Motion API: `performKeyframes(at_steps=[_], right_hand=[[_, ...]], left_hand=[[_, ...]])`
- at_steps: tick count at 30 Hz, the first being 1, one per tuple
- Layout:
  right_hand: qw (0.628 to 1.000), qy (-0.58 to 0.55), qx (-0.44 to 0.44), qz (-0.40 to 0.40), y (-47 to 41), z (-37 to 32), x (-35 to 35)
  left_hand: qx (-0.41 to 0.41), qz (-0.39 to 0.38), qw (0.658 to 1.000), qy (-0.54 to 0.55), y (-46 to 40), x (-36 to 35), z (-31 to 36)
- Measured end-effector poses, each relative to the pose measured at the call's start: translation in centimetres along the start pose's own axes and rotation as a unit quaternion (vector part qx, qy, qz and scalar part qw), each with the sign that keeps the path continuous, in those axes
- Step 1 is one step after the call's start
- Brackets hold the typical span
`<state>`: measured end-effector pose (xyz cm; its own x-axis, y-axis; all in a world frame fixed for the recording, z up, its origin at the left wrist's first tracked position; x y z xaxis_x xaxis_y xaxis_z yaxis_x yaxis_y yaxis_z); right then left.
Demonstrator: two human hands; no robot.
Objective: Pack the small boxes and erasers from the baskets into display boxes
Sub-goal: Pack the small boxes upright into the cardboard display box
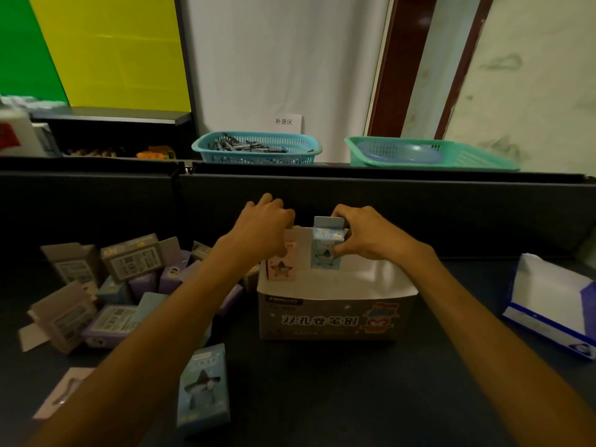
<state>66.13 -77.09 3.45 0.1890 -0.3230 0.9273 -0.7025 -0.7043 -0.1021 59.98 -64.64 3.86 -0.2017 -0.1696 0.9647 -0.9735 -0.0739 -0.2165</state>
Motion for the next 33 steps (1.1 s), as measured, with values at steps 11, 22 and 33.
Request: performKeyframes(at_steps=[11,22,33], right_hand=[[0.999,0.037,-0.019,-0.013,-1.4,-1.1,-3.3],[0.998,0.046,-0.015,0.035,-1.3,-1.4,-3.2],[0.991,0.098,0.023,0.087,0.8,-3.7,0.2]], left_hand=[[0.031,0.034,0.991,0.128,2.9,2.3,-5.2],[0.06,0.0,0.992,0.107,4.2,-0.2,-6.0],[0.093,0.011,0.994,0.049,5.9,0.2,-5.4]])
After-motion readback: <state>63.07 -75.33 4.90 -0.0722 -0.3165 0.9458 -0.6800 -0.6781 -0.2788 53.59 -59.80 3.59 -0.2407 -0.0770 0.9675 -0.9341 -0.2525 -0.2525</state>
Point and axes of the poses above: each hand's wrist, its own y-axis away from the middle knuckle, its own x-axis out of the back of the hand, z = x × y, the point moved 9 cm from there along -y, towards the middle knuckle, and after that the axes turned 1 degree about -x, right-handed, at the moved point
